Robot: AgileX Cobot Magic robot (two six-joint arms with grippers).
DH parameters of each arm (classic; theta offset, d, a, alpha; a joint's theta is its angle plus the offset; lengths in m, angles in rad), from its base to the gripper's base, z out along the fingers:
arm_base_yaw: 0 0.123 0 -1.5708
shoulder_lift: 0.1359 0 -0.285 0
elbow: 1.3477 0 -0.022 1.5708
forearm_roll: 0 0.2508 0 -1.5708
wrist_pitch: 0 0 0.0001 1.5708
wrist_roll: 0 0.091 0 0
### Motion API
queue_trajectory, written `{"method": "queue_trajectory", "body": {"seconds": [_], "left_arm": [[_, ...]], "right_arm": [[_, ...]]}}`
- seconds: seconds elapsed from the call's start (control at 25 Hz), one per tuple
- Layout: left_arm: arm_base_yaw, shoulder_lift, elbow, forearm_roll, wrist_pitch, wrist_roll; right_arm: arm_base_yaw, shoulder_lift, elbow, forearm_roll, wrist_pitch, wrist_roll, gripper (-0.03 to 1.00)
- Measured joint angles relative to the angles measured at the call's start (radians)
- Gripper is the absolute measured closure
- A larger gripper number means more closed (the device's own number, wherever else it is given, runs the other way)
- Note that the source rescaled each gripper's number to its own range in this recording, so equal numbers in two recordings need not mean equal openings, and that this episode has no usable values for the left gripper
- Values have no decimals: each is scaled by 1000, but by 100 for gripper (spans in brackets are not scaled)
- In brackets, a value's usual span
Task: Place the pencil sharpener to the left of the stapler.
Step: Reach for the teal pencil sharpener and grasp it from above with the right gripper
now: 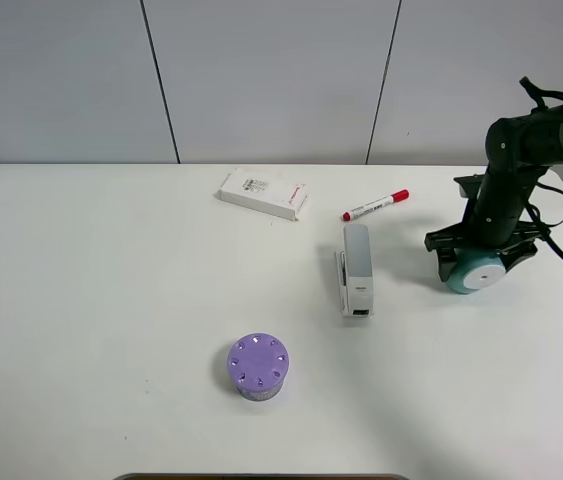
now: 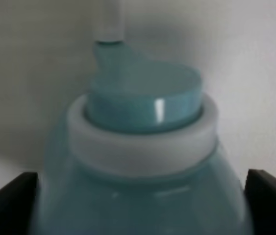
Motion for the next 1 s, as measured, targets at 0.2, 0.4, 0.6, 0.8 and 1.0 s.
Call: {"method": "queue_trajectory", "body": {"seconds": [0.2,0.4,0.6,0.8,1.0], "left_arm": [[0,0,0,0,0,0],[0,0,0,0,0,0],[0,0,0,0,0,0],[0,0,0,0,0,0],[0,0,0,0,0,0]], "right_arm": [[-24,19,0,38,-14,-5,-3],[-30,26,-3,66,-19,-49,-3],[-31,27,-3,72,-26,-68,41],[-31,27,-3,86,-26,-68,88],[-31,27,-3,87,-26,-68,96]]}}
